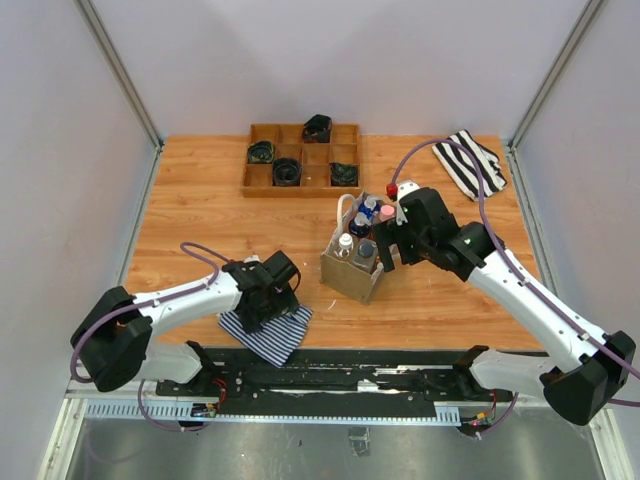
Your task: Take the personal care products out of the canvas bag
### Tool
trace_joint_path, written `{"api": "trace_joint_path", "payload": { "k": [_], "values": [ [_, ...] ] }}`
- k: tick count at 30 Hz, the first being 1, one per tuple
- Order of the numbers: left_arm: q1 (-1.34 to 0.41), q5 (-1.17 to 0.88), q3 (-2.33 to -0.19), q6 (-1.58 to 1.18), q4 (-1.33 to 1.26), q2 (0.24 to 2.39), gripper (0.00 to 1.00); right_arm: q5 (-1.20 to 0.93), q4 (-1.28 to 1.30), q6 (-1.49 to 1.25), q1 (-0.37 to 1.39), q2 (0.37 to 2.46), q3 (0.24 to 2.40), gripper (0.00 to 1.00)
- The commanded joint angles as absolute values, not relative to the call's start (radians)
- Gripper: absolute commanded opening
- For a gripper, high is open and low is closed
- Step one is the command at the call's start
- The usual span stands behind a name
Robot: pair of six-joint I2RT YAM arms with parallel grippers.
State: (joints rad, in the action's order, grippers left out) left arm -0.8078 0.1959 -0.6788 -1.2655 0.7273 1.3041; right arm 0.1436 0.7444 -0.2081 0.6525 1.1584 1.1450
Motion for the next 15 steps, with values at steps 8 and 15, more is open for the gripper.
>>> {"api": "trace_joint_path", "payload": {
  "k": [8,15],
  "values": [
    [-0.519,0.086,-0.595,-1.224,0.452,1.444,1.00,0.169,0.781,-0.208,0.655,1.119,1.148,0.99],
    [-0.087,0.156,-0.781,-1.085,0.505,1.529,1.00,0.167,0.817,-0.196,0.655,1.077,1.173,0.99]
  ]
}}
